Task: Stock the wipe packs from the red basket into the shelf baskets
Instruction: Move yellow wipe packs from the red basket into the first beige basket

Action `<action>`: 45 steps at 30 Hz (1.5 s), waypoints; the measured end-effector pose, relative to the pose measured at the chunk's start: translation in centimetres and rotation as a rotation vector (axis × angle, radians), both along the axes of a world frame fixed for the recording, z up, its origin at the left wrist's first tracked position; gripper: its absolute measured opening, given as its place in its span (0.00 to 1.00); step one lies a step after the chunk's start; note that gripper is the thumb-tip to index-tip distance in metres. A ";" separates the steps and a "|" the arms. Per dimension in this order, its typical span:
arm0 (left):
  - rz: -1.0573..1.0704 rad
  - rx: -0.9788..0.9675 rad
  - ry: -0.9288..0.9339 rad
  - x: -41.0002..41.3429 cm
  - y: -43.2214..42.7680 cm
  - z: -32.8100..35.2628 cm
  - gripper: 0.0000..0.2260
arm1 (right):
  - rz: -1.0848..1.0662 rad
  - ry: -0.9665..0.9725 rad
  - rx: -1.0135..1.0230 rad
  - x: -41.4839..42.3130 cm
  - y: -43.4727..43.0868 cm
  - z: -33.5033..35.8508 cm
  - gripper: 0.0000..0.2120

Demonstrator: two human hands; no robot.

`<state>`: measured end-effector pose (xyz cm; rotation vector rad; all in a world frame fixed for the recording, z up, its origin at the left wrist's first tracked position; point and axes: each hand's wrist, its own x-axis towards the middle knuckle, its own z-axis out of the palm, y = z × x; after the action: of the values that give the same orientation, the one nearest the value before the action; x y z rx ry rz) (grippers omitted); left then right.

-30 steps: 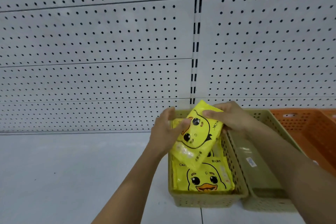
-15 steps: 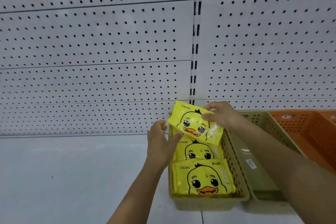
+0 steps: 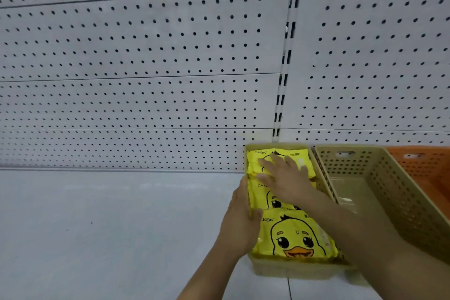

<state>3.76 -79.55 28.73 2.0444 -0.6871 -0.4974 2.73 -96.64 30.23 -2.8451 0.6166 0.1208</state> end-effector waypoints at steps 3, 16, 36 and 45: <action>0.001 0.011 -0.008 -0.1 0.0 -0.2 0.33 | 0.007 0.062 0.159 -0.4 0.5 -1.1 0.30; -0.248 -0.106 -0.193 -1.4 5.9 -0.4 0.20 | -0.308 -0.080 0.087 -9.1 9.6 1.3 0.23; -0.123 0.120 -0.082 -17.8 40.2 -10.5 0.09 | -0.248 -0.329 0.250 -30.3 41.2 -12.9 0.15; 0.106 0.311 0.165 -21.7 57.4 -16.8 0.10 | -0.169 -0.070 0.482 -31.9 54.6 -16.5 0.15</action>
<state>-17.96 -22.14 11.91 2.2825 -0.4191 -0.7393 -29.16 -42.07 13.70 -2.3155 0.7002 0.1208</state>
